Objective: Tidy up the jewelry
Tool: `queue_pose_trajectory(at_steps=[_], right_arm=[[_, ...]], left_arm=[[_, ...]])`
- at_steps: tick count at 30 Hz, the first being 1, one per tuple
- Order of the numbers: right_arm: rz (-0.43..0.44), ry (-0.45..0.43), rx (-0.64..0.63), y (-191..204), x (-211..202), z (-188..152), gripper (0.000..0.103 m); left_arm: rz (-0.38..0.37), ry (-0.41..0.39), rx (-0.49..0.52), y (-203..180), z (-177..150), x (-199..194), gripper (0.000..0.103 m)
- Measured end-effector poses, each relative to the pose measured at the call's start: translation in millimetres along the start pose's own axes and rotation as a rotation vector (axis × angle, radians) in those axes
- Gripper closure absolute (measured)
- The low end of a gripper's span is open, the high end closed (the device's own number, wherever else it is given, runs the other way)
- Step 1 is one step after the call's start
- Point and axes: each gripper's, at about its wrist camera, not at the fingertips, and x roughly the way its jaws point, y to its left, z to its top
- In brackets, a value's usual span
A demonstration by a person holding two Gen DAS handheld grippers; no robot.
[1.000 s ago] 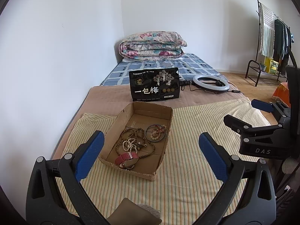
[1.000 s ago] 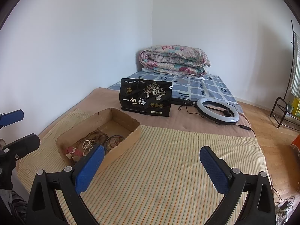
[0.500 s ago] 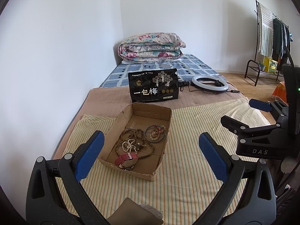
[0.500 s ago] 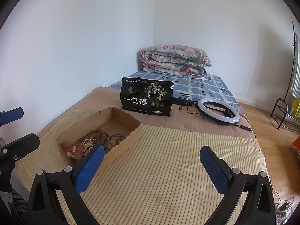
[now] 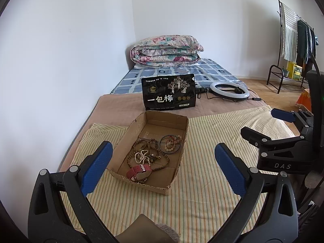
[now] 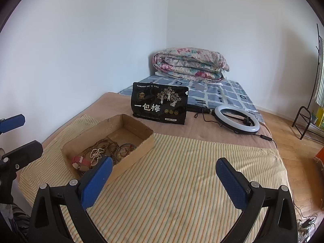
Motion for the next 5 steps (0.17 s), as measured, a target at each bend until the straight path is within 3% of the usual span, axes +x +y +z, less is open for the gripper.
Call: queue_pose_trajectory(at_steps=[5], right_arm=[[0.000,0.001,0.003,0.0,0.2,-0.2,0.000]], left_arm=[[0.003,-0.005,0.003,-0.6,-0.6,0.8,0.001]])
